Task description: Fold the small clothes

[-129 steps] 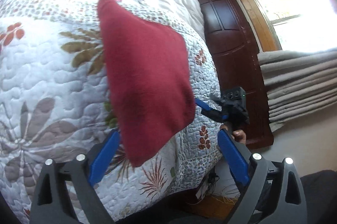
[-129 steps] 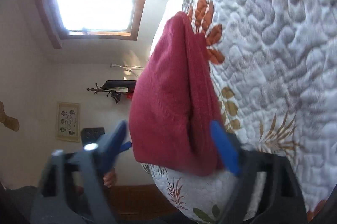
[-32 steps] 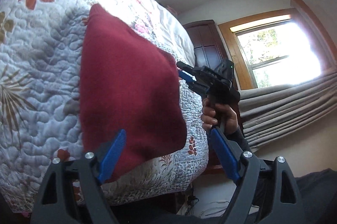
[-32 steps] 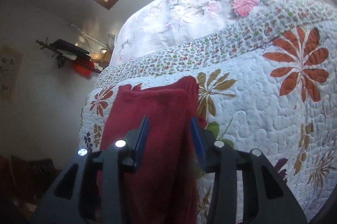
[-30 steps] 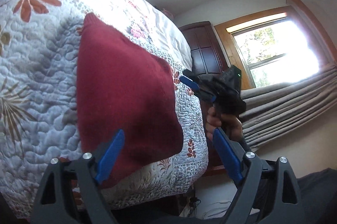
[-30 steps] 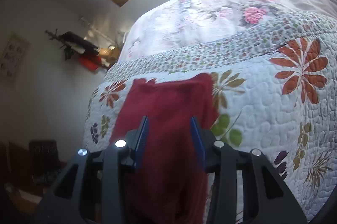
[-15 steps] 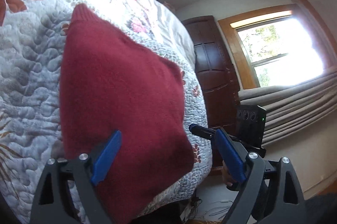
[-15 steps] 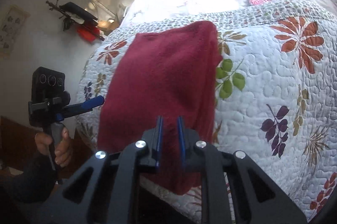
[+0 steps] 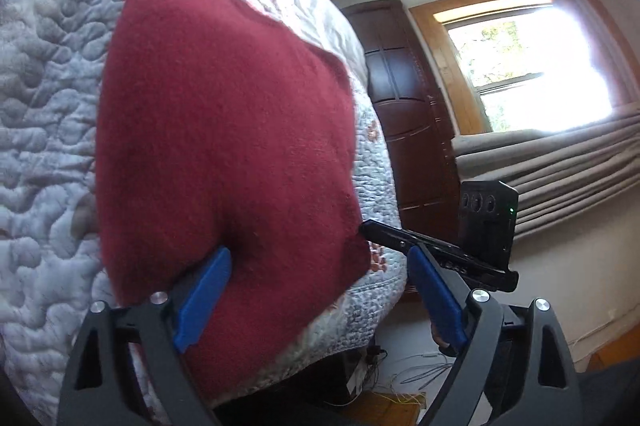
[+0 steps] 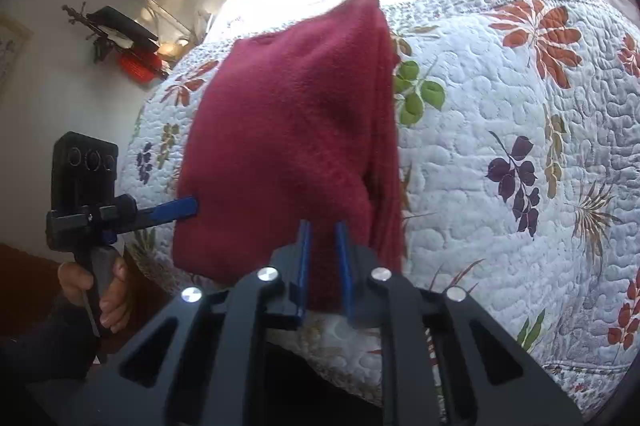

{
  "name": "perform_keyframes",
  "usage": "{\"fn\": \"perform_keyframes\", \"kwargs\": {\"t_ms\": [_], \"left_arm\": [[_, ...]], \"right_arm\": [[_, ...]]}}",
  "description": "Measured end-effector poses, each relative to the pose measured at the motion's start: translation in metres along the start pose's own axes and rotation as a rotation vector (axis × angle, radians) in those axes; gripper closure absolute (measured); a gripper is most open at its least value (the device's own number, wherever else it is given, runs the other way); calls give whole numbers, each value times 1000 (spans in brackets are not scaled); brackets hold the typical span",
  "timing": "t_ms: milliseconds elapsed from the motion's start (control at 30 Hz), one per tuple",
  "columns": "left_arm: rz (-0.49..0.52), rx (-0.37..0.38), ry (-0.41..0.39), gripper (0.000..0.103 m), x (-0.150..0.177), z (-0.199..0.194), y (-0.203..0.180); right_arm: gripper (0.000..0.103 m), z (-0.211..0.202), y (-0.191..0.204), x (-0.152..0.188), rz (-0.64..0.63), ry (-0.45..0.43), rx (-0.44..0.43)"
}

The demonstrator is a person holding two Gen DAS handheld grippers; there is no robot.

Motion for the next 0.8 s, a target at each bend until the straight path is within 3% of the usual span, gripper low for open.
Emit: {"fn": "perform_keyframes", "kwargs": {"t_ms": [100,167,233,267,367,433,467,533,600,667,700,767,800], "left_arm": [[0,11,13,13,15,-13,0],[-22,-12,60,14,27,-7,16],[-37,-37,110,14,36,7,27],[-26,-40,126,15,37,9,26],[-4,-15,121,14,37,0,13],[-6,-26,100,14,37,-17,5],[-2,-34,86,14,39,-30,3],[55,-116,31,5,45,-60,-14],[183,-297,-56,4,54,-91,-43],[305,-488,-133,4,64,-120,-80],[341,-543,-176,4,69,-135,-102],[370,-588,-270,4,76,-161,-140],[376,-590,-305,4,77,-169,-154]], "right_arm": [[79,11,5,19,10,40,7],[84,31,-6,35,9,79,78],[96,39,-18,42,48,86,106],[96,36,-20,40,75,73,107],[84,11,-11,31,72,6,107],[58,-9,-6,30,51,-32,122],[53,-20,-2,30,35,-51,138],[40,-43,9,30,-7,-89,193],[21,-76,29,32,-84,-157,281],[11,-118,65,32,-168,-267,330],[3,-141,84,32,-198,-345,324],[3,-185,106,36,-205,-510,301],[3,-195,107,41,-164,-521,295]]}}
Point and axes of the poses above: each gripper's, at about its wrist camera, not at the fingertips, and z roughly the way its jaws point, y to its left, x to its underside, the point moved 5 cm from there along z, roughly the way its jaws point, and after that the axes turned 11 degrees about -y, right-handed, at the moved point
